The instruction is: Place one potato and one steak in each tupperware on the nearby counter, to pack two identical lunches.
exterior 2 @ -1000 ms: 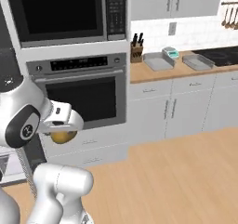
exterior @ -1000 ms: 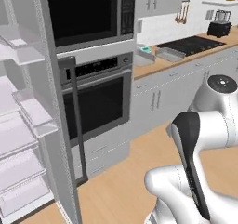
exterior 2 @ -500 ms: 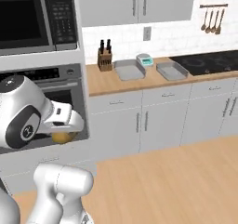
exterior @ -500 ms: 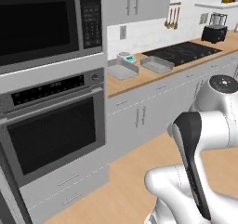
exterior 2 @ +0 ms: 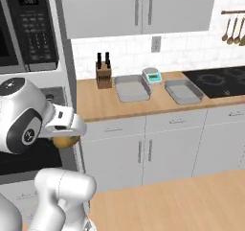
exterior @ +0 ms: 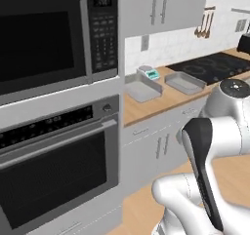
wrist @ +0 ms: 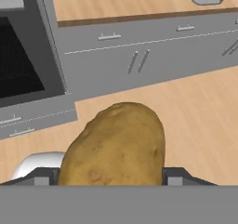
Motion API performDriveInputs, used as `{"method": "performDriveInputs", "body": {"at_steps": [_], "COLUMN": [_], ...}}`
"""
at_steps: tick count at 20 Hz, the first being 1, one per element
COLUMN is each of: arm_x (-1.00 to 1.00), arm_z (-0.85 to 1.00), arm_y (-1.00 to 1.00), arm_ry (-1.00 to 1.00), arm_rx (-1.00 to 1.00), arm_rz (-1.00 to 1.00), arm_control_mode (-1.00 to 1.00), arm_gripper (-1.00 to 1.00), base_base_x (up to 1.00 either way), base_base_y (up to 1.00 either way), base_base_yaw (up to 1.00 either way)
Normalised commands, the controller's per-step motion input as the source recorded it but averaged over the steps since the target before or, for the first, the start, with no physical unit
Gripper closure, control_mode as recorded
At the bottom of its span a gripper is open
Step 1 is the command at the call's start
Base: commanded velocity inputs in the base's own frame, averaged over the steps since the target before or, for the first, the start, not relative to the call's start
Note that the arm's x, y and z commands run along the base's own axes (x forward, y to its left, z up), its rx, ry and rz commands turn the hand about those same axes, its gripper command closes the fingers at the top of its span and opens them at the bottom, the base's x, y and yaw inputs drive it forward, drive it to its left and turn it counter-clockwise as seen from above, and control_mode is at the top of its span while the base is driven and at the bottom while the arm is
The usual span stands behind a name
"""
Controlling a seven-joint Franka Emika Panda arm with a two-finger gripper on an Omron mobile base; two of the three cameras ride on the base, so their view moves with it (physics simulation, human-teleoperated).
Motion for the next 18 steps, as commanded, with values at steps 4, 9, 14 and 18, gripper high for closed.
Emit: {"method": "performDriveInputs", "body": {"at_steps": [4, 9, 14, 18], "arm_x": [0.00, 0.00, 0.00, 0.00], "arm_z": [0.00, 0.00, 0.00, 0.00], "arm_y": [0.00, 0.00, 0.00, 0.00], "arm_ry": [0.00, 0.00, 0.00, 0.00], "arm_rx": [0.00, 0.00, 0.00, 0.00], "arm_rz": [0.00, 0.00, 0.00, 0.00], "arm_control_mode": [1.00, 1.00, 1.00, 1.00], "arm_gripper": [1.00, 1.00, 1.00, 1.00], "base_base_x": [1.00, 1.00, 1.00, 1.00], "base_base_y": [-0.90, -1.00, -1.00, -0.94], "base_base_yaw": [0.00, -0.12, -0.05, 0.13]}}
